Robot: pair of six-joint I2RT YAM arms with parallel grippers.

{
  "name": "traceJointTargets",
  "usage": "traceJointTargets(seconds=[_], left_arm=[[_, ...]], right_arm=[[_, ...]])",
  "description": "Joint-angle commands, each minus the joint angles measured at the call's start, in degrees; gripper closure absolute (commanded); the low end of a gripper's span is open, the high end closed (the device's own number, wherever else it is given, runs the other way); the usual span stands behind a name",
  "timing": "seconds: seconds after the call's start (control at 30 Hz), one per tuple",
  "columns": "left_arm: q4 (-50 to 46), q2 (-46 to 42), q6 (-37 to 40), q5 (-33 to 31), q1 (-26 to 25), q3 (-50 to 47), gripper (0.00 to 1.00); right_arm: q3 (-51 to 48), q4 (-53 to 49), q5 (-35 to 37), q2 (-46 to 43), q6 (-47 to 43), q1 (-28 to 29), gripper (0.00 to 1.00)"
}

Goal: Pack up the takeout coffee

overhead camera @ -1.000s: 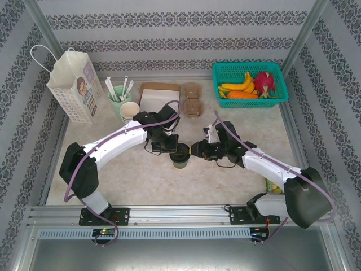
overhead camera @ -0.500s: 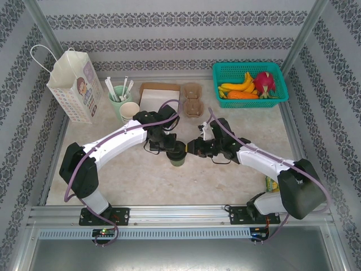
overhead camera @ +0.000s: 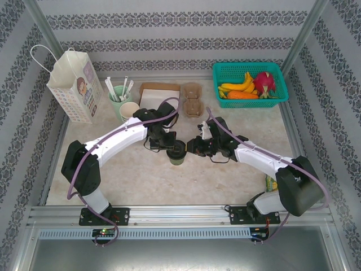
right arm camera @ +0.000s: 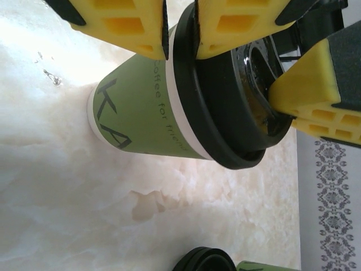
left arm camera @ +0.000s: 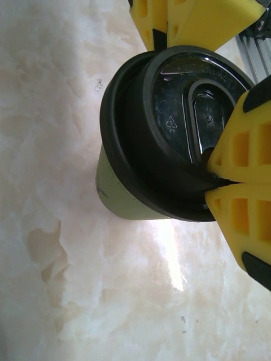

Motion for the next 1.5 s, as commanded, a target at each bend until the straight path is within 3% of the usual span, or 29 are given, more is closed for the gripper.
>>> traceJointTargets(seconds=[0.0,0.4,0.63,0.93,1.47], left_arm=[[-2.86,6.39,-0.74,0.04,0.53,-4.05,1.0],[0.6,13.34,-1.95,3.58,1.46,-17.49,1.0],[-6.15,9.46,2.51,-4.44,1.39,-2.64,1.0],[-11.99,9.25,6.84,-9.84,-1.26,10.35,1.0],[-11.33,10.8,7.98,-9.56,-2.15,12.03,1.0]], right_arm=[[-1.74,-11.13,8.05,4.84,0.95,-0.31,0.77],[-4.31,-11.93,8.38,7.41,0.69,-0.95,0.76],[1.71,-3.49,2.38,2.72,1.67,-1.14,0.67],[6.01,-2.13,3.07,-1.01,1.44,-5.07,0.52],[12.98,-4.96,-9.2,10.56,-1.6,-7.1,0.58]])
